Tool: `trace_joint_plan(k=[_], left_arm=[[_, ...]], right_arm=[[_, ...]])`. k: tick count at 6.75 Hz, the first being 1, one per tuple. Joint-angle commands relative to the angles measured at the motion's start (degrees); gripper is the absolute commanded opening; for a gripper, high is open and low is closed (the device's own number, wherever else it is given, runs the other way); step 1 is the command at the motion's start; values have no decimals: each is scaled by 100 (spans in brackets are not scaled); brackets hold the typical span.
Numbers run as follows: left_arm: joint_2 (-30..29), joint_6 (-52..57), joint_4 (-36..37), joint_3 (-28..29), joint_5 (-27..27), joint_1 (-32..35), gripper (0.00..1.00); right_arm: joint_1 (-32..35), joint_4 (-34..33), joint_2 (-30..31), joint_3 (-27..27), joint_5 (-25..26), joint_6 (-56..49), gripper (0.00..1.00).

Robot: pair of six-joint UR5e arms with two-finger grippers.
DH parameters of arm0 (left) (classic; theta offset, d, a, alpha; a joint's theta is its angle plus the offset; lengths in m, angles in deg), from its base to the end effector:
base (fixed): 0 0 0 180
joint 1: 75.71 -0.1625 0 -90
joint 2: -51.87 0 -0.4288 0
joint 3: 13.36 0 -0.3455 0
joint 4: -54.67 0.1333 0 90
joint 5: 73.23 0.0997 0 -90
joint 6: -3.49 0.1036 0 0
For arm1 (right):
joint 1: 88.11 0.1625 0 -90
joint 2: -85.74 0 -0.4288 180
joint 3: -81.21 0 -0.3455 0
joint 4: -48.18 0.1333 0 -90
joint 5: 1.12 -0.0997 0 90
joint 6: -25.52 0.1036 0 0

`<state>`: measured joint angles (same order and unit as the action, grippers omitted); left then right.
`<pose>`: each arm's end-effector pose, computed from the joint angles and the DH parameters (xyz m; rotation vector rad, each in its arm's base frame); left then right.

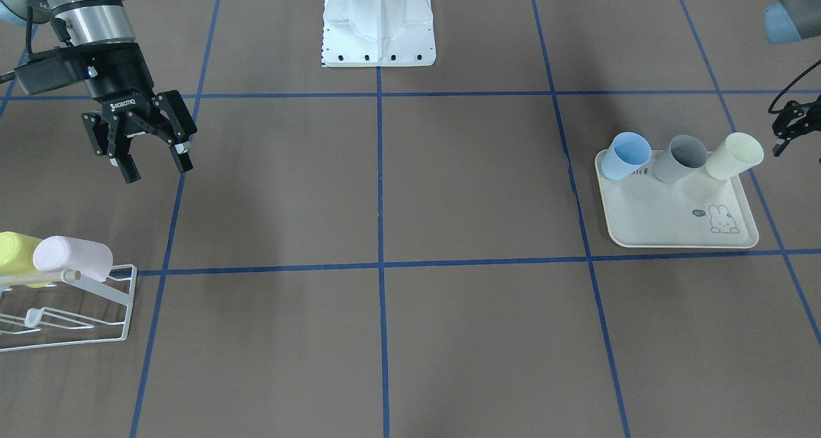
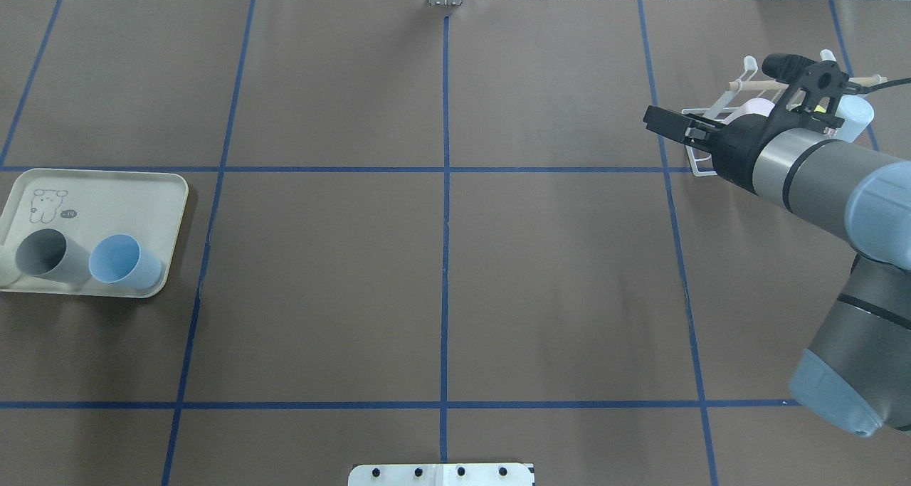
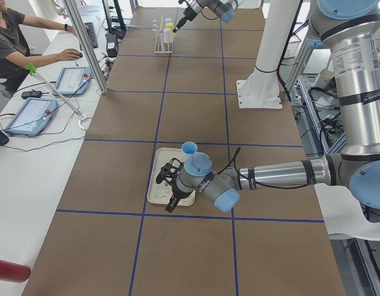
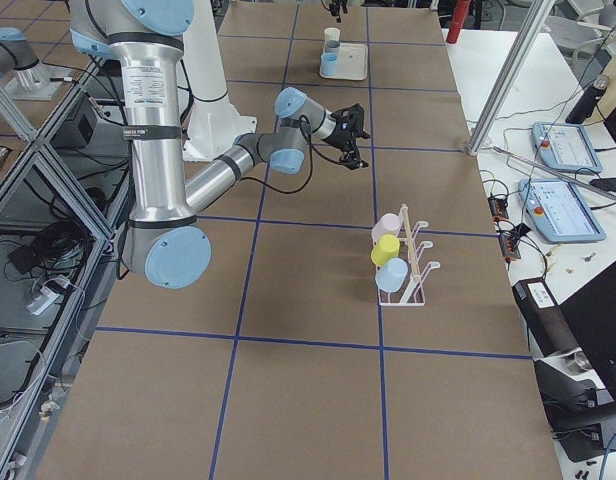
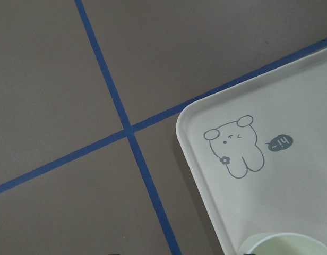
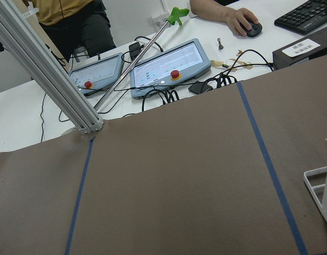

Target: Transfer IKEA cup to right arm and place on rack

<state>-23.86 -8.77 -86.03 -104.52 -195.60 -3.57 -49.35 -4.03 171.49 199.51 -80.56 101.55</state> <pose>0.0373 -0.3695 0.6650 0.4758 0.6928 0.2772 -0.2575 -0.4020 0.3446 0.6951 -1.0369 0.4888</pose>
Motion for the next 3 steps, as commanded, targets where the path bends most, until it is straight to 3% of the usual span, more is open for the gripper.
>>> trace_joint_plan(k=[1, 3], left_arm=[[6, 4, -9, 10, -24, -225, 87], [14, 4, -18, 10, -42, -366, 87]], right_arm=[[0, 9, -15, -26, -1, 0, 100], [0, 9, -15, -53, -1, 0, 100]])
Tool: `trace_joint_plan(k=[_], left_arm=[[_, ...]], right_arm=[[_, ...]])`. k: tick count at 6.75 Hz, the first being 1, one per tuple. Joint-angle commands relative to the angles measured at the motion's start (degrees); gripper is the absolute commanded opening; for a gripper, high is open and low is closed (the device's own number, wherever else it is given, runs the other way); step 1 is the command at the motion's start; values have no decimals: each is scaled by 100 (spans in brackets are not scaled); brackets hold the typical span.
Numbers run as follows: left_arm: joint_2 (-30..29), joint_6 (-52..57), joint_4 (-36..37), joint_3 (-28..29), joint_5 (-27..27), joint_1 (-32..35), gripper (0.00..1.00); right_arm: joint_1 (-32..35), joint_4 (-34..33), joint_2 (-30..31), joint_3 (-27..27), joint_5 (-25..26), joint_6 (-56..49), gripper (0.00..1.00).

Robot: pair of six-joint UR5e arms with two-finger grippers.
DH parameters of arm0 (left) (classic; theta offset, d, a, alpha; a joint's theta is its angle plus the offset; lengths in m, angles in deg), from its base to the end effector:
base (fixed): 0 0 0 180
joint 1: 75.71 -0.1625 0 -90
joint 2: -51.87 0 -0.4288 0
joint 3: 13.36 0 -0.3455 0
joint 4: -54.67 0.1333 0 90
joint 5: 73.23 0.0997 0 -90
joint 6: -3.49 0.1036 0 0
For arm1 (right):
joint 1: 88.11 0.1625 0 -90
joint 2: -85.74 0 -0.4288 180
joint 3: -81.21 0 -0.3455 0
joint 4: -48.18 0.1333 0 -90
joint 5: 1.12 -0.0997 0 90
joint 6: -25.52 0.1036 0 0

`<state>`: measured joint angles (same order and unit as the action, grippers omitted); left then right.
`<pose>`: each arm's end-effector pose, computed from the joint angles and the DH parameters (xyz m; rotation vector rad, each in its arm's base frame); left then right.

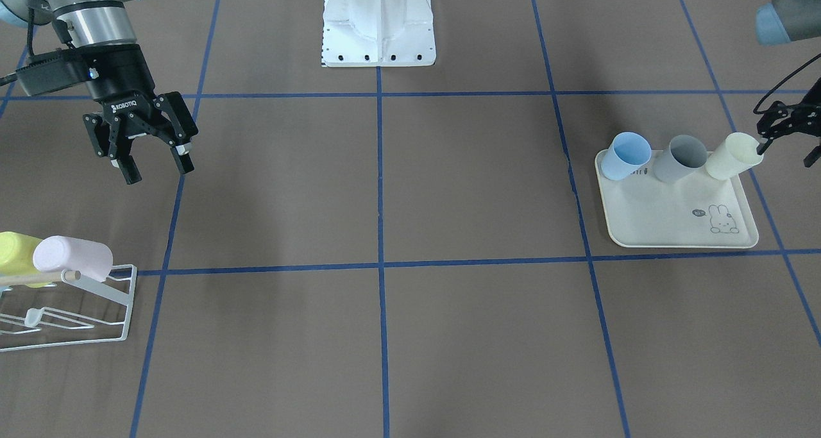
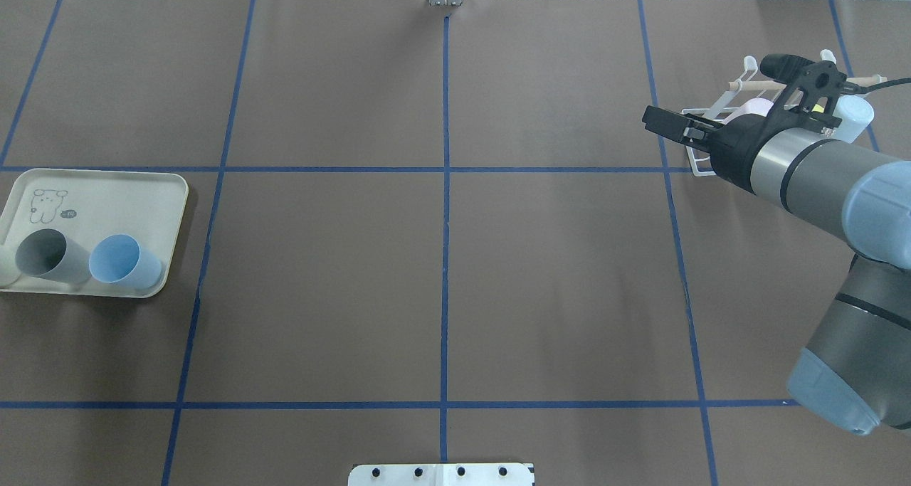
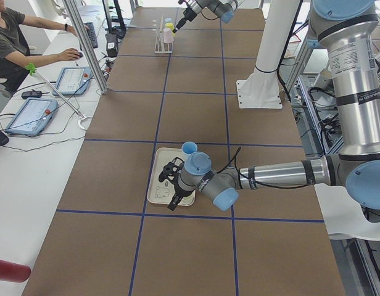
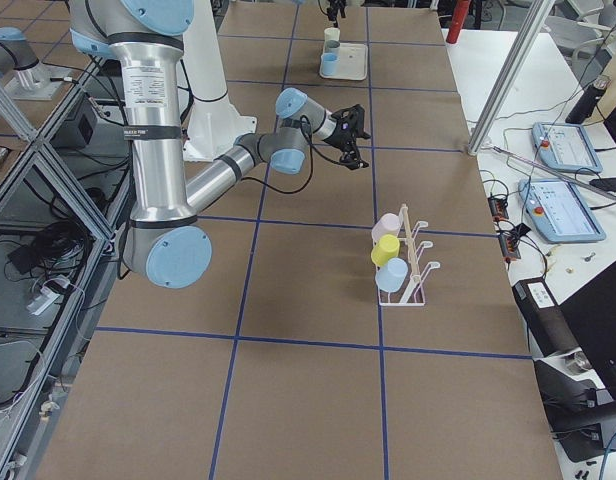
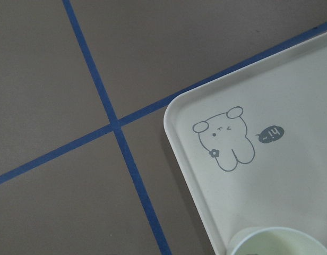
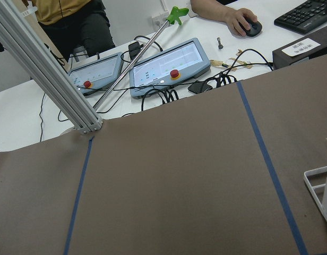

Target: Transfer IKEA cup to right arm and place on rack

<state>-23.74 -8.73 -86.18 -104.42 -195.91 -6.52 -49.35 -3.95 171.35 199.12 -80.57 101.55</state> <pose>0.0562 -0.3657 0.6659 0.4557 0.7103 0.3276 -0.2591 -0.4033 0.3462 0.6938 -1.0342 0.4887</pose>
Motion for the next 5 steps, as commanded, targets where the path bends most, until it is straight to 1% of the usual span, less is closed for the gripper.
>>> trace_joint_plan(k=[1, 3, 5], left_arm=[[3, 0, -4, 1, -19, -72, 83], [3, -9, -4, 1, -28, -221, 81], [3, 0, -4, 35, -19, -318, 74]], right_arm=[[0, 1, -1, -14, 0, 0, 100], [0, 1, -10, -14, 0, 0, 100], [0, -8, -10, -14, 0, 0, 100]])
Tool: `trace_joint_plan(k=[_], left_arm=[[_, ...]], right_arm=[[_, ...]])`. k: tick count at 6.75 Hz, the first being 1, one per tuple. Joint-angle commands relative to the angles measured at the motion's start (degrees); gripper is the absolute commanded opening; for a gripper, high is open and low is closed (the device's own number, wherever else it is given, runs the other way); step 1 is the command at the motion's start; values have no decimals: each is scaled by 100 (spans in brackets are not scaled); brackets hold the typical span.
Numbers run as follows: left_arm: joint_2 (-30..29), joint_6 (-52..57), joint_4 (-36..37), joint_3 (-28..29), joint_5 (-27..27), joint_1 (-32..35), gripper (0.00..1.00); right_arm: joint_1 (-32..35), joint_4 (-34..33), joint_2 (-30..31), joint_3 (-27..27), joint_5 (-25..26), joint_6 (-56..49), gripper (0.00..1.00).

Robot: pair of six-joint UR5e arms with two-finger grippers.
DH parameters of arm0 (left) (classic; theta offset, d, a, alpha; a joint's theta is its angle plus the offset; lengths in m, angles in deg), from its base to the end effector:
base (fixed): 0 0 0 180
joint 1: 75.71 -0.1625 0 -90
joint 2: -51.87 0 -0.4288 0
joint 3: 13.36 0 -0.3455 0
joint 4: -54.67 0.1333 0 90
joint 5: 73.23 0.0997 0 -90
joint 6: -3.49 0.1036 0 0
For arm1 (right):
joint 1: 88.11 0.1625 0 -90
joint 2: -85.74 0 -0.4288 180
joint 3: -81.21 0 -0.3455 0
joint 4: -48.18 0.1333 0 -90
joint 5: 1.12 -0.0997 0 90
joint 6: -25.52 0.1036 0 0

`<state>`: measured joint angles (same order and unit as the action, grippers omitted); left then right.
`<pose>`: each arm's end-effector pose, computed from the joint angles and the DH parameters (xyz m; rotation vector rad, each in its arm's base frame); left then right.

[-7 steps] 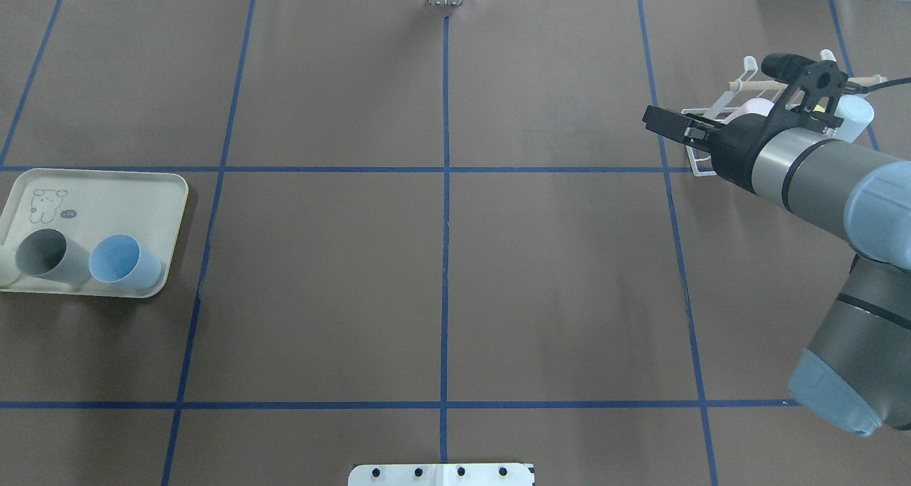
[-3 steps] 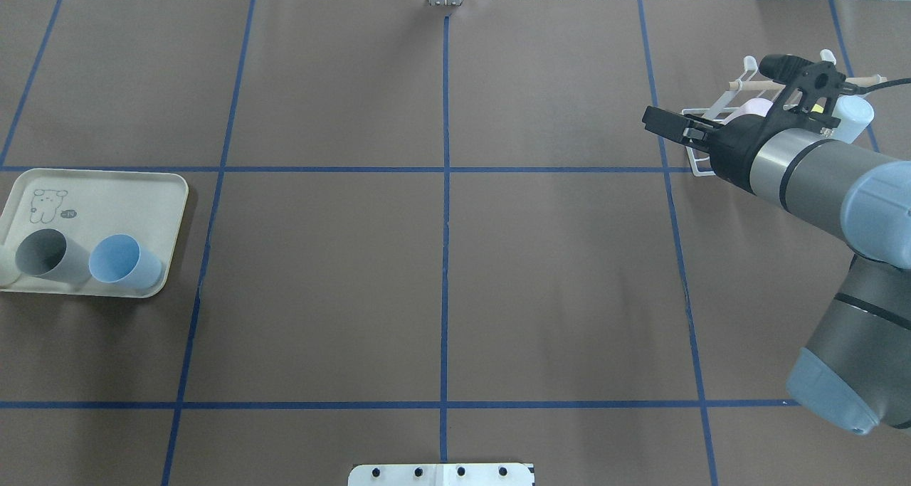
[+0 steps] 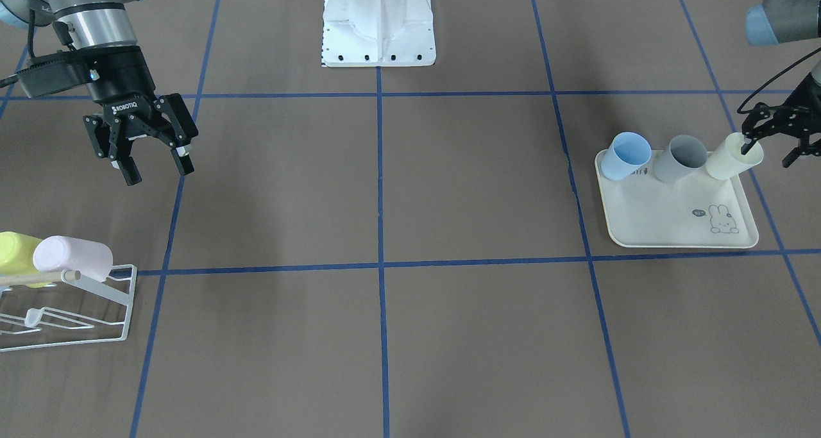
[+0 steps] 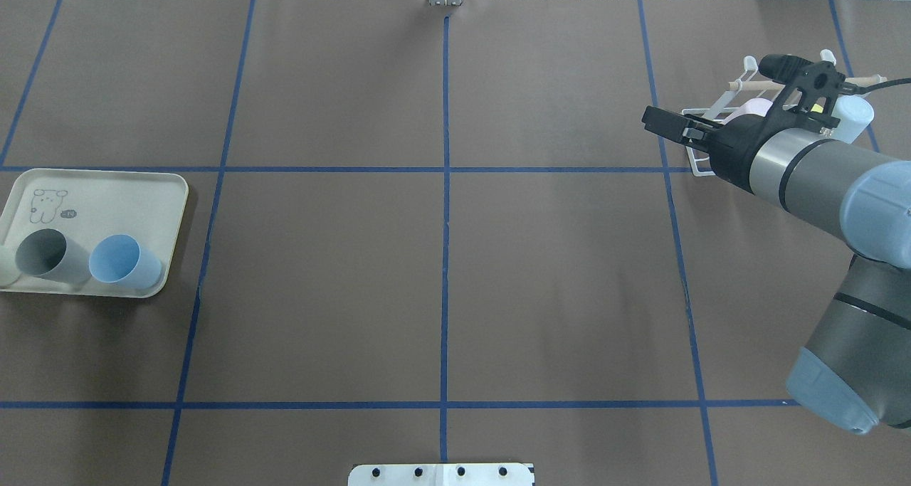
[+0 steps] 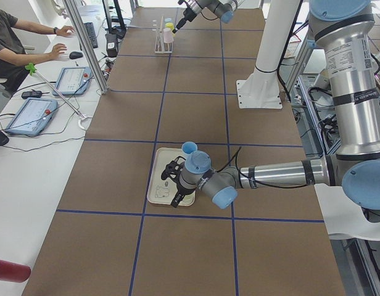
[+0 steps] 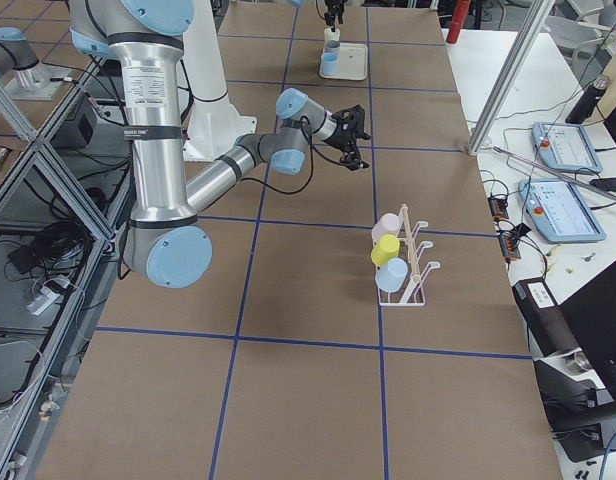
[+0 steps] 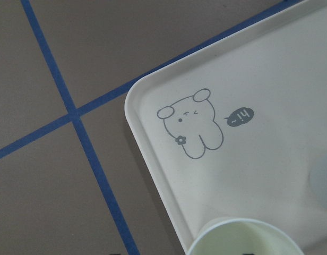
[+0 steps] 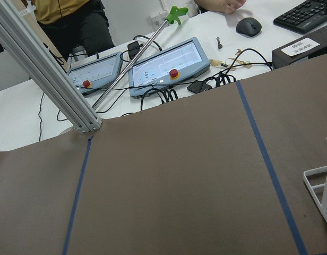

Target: Transfer IKEA cup to right arm and place on rack

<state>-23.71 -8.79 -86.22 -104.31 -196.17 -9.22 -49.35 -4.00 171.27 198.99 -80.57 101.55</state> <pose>0.0735 -0.3619 0.6667 0.4358 0.7257 0.3719 -0.2597 -0.4038 0.3466 0.6930 -1.0326 0.4887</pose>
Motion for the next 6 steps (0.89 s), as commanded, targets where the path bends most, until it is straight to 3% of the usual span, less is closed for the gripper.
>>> trace_joint_plan(k=[1, 3, 4, 5, 6], left_arm=[[0, 6, 0, 60, 7, -48, 63], [0, 6, 9, 78, 6, -144, 43], [0, 6, 9, 78, 7, -162, 30], [9, -3, 26, 25, -2, -162, 11], [18, -11, 35, -19, -11, -154, 0]], right_arm=[[0, 6, -1, 0, 0, 0, 100], [0, 7, -1, 9, 0, 0, 100], [0, 7, -1, 9, 0, 0, 100], [0, -2, -10, 9, 0, 0, 100], [0, 6, -27, 17, 0, 0, 100]])
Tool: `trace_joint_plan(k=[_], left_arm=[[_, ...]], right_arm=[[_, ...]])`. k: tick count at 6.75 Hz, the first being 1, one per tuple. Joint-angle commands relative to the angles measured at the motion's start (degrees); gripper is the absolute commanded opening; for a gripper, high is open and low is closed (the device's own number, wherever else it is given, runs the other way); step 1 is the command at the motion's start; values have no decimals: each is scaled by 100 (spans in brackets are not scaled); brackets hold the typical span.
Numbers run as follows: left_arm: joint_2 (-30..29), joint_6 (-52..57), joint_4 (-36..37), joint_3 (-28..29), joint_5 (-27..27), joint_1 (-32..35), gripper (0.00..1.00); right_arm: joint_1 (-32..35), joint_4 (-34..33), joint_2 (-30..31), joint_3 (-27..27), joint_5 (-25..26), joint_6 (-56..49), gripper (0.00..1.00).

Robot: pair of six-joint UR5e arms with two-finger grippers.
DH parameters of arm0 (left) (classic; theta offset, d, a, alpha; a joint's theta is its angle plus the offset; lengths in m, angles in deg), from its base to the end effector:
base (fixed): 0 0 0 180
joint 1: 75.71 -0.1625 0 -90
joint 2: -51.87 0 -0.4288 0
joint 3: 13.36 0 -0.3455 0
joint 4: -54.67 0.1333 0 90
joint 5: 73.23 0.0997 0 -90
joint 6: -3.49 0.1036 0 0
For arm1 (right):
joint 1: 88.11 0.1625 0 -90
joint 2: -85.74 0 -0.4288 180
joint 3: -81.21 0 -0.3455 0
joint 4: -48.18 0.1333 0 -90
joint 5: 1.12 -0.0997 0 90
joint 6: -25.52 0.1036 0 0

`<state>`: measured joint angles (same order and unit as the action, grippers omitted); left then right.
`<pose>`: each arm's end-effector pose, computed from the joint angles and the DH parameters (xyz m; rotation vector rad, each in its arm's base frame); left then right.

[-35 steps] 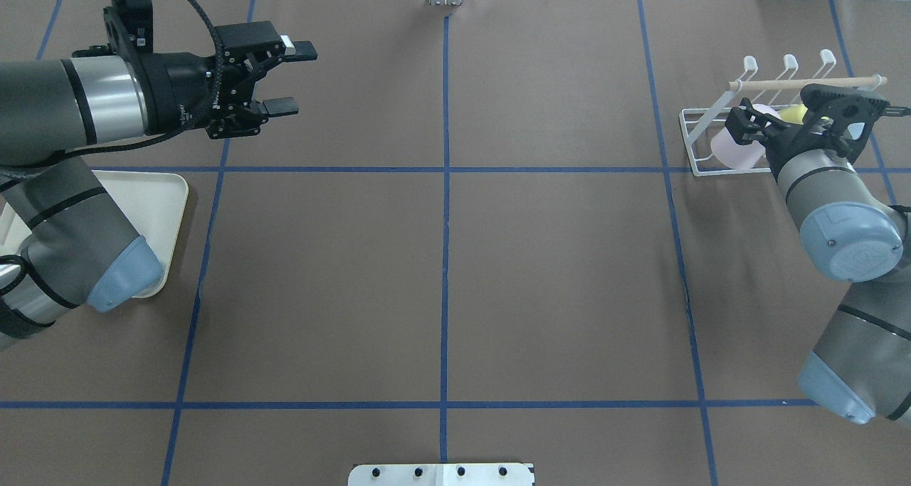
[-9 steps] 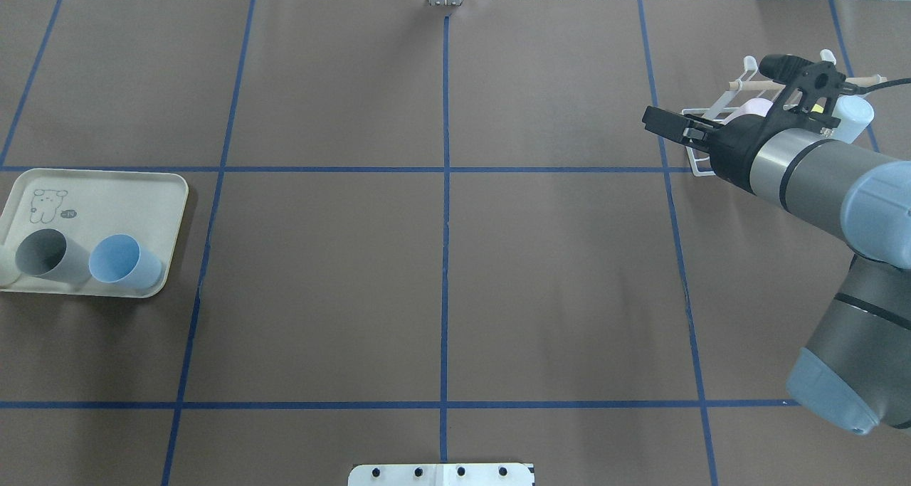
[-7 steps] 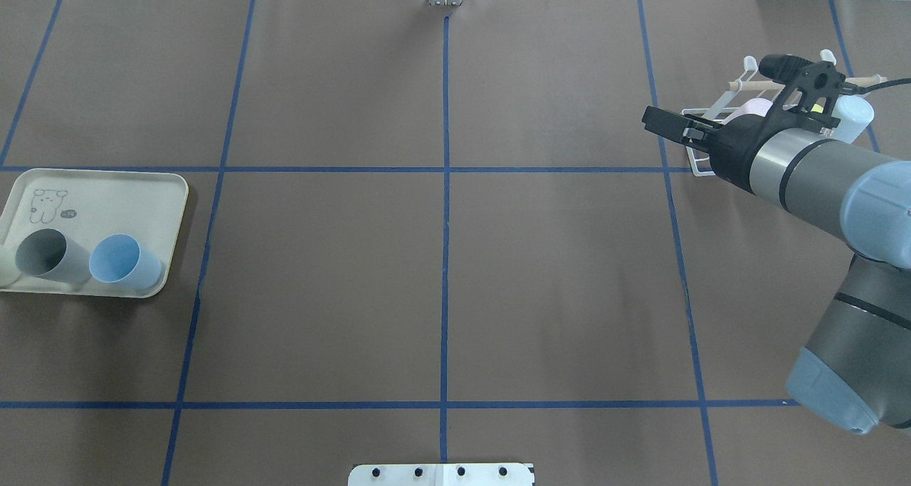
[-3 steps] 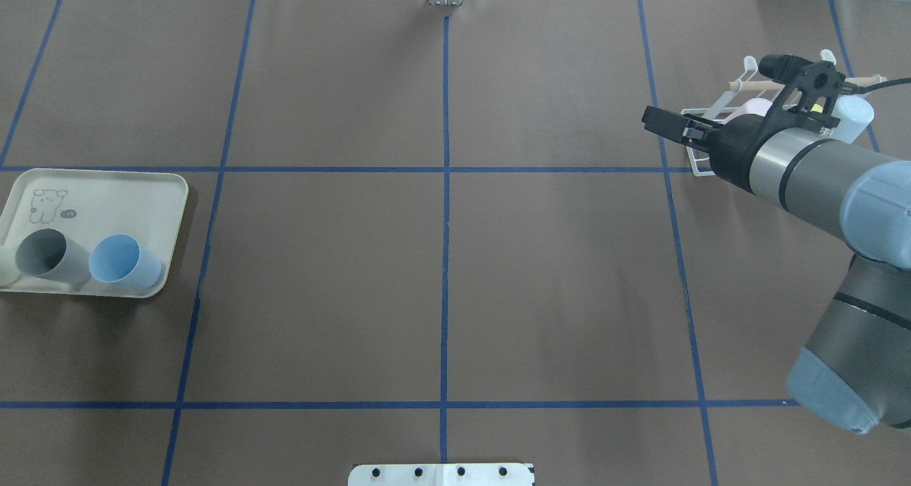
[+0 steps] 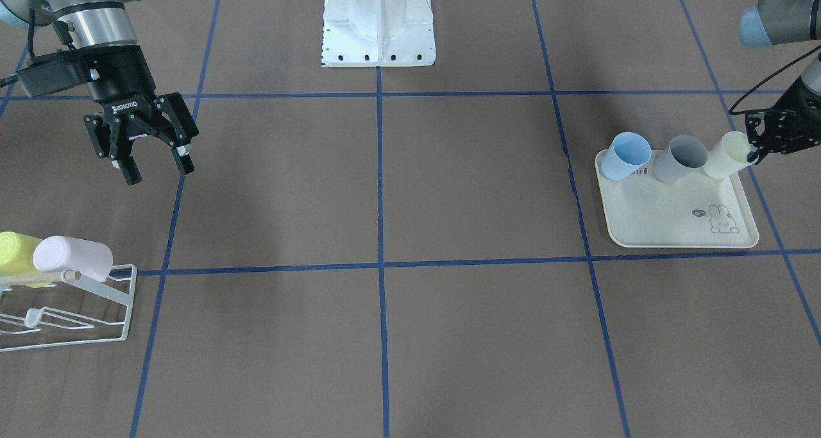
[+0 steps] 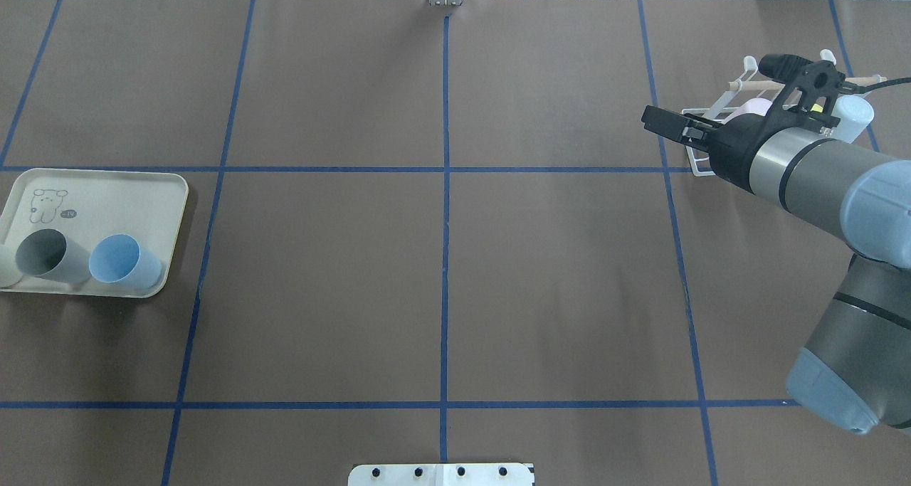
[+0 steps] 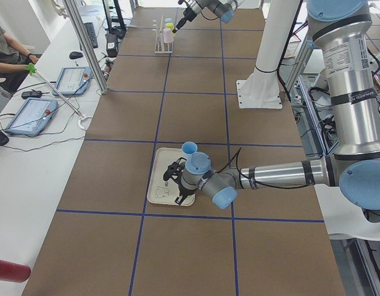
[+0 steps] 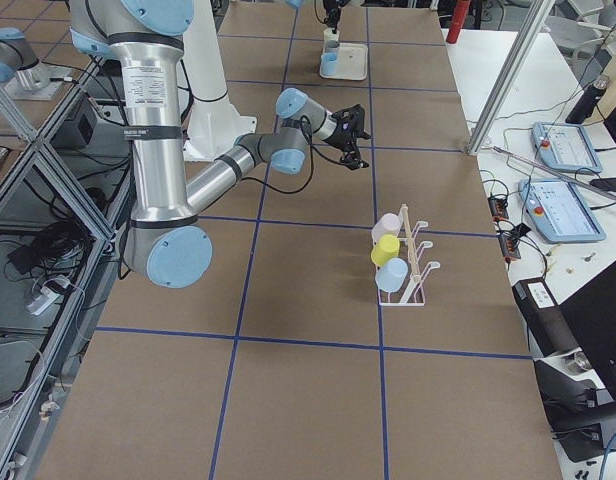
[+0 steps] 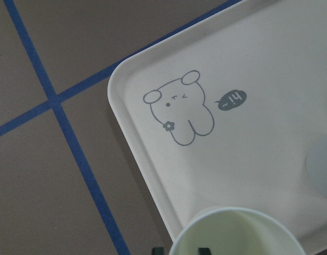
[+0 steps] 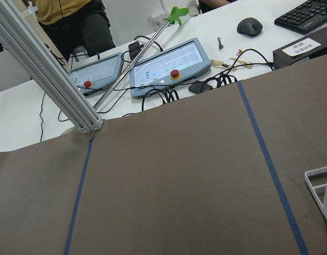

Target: Transfer IKEA cup to right arm and place on rack

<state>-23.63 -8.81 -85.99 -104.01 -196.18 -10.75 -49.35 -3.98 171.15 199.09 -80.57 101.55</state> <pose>0.0827 -0.3587 0.6702 0.4162 0.7296 0.3938 -0.2597 -0.4038 0.3449 0.6948 -1.0365 0.4887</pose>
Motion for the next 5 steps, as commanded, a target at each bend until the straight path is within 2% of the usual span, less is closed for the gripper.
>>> trace_joint_plan(k=[1, 2, 5], left_arm=[[27, -1, 48, -154, -18, 17, 0], [10, -1, 152, -268, -18, 61, 0], [-322, -1, 1179, -813, 51, 841, 0]], right_arm=[[0, -5, -59, -2, 9, 0, 100], [0, -5, -69, -2, 9, 9, 100], [9, -5, -69, 7, 0, 9, 100]])
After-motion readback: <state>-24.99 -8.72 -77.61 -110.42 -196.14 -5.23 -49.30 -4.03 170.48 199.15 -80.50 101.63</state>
